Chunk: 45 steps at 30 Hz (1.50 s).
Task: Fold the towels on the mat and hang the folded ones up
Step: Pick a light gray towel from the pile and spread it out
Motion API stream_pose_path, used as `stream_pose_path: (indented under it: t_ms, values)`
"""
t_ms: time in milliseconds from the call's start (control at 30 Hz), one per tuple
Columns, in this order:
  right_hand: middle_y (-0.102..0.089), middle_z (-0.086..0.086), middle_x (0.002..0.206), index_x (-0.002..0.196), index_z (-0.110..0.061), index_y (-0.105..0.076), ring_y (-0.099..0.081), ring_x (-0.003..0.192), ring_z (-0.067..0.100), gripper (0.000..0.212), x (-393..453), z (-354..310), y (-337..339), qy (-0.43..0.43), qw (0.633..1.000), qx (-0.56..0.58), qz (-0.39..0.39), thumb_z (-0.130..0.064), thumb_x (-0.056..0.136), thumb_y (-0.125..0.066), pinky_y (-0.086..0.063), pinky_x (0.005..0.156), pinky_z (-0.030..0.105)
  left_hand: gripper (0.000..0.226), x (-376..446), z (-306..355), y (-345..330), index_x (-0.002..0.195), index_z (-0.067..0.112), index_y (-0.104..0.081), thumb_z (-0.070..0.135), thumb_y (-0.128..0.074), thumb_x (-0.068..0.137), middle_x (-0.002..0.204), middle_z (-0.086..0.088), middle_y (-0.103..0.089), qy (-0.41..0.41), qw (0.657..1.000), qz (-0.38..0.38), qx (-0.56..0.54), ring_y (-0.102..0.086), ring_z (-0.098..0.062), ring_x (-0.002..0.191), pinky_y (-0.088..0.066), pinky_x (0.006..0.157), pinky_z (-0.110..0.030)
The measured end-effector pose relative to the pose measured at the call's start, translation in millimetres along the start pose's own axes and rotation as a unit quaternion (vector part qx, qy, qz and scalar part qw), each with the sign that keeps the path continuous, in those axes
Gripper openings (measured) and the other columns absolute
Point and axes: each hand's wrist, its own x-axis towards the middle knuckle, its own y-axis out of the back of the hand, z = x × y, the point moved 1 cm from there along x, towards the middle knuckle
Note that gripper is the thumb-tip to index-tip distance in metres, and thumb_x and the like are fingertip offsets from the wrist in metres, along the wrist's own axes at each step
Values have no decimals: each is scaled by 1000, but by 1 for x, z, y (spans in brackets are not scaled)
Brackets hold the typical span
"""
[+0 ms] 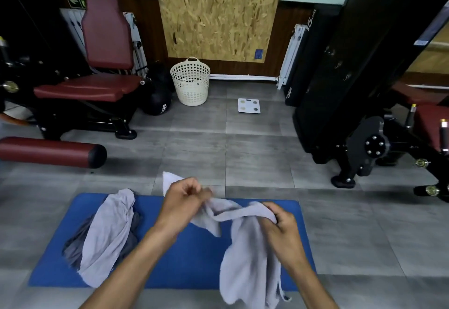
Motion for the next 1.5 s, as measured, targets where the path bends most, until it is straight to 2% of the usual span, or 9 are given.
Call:
stream_pose_path:
  t_ms: [100, 167, 300, 567, 700, 900, 1033, 1167, 1500]
  values:
    - [-71, -8, 81, 89, -22, -67, -65, 76, 5, 31, 13, -34, 4, 65, 996, -32, -44, 6, 81, -58, -49, 66, 16, 38, -6, 9, -19, 99, 37, -54, 35, -74, 66, 105, 19, -56, -128, 953, -207, 182, -53, 3, 102, -40, 89, -21]
    - [-69, -4, 76, 87, -24, -63, -64, 69, 9, 24, 19, -54, 5, 78, 995, -21, -53, -1, 79, -58, -49, 61, 20, 53, -2, 16, -29, 116, 33, -48, 16, -74, 73, 105, 11, -59, -159, 937, -281, 136, -55, -1, 103, -43, 91, -22]
    - [-51, 5, 54, 77, -18, -56, -44, 50, 9, 17, 26, -81, 13, 118, 993, -6, -21, -2, 79, -63, -37, 49, 22, 26, 25, 7, -31, 97, 19, -55, 0, -66, 82, 71, -9, -53, -185, 964, -174, 83, -46, -17, 63, -39, 57, -35]
    - [-61, -10, 73, 84, -26, -53, -58, 72, 13, 18, 60, -67, 51, 171, 970, -156, 73, -9, 86, -51, -48, 66, 33, 7, 49, -25, -12, 84, 14, -62, 12, -61, 76, 72, 11, -64, -120, 992, -8, -37, -55, -1, 66, -43, 63, -14]
    - [-56, -7, 62, 77, -25, -47, -55, 64, 17, 11, 71, -37, 61, 145, 952, -259, 69, -26, 86, -42, -45, 59, 37, 29, 58, -5, 9, 76, 11, -50, 8, -79, 77, 66, 6, -49, -144, 981, -115, 51, -43, -5, 59, -36, 54, -15]
    - [-55, -9, 59, 64, -27, -52, -49, 57, 10, 22, 65, -48, 18, 154, 968, -197, -21, -35, 84, -45, -40, 53, 25, 11, 63, 5, 0, 87, 8, -64, 18, -67, 89, 70, 4, -55, -125, 940, -264, 176, -48, -5, 63, -39, 60, -20]
    - [-59, -6, 68, 82, -22, -54, -54, 67, 22, 14, 73, -54, 16, 165, 954, -252, -9, -30, 85, -42, -39, 60, 34, 52, 70, 17, 10, 85, -8, -55, 44, -55, 92, 72, -8, -49, -95, 980, -165, 49, -44, -17, 67, -35, 62, -32]
    - [-63, 4, 101, 110, -16, -46, -61, 84, 33, 22, 80, -30, 18, 168, 832, -529, -9, -11, 89, -43, -34, 62, 33, 47, 75, 41, 25, 64, 1, -43, 33, -56, 96, 62, 1, -34, -207, 961, -115, 145, -33, -10, 60, -27, 55, -28]
    - [-65, 15, 92, 87, -14, -50, -63, 84, 38, 10, 94, 55, 91, -77, 856, -491, 140, -6, 83, -51, -41, 65, 34, 42, 105, 46, 114, 71, -9, -53, 24, -55, 97, 67, -8, -46, -236, 957, -23, 169, -40, -12, 65, -32, 58, -29]
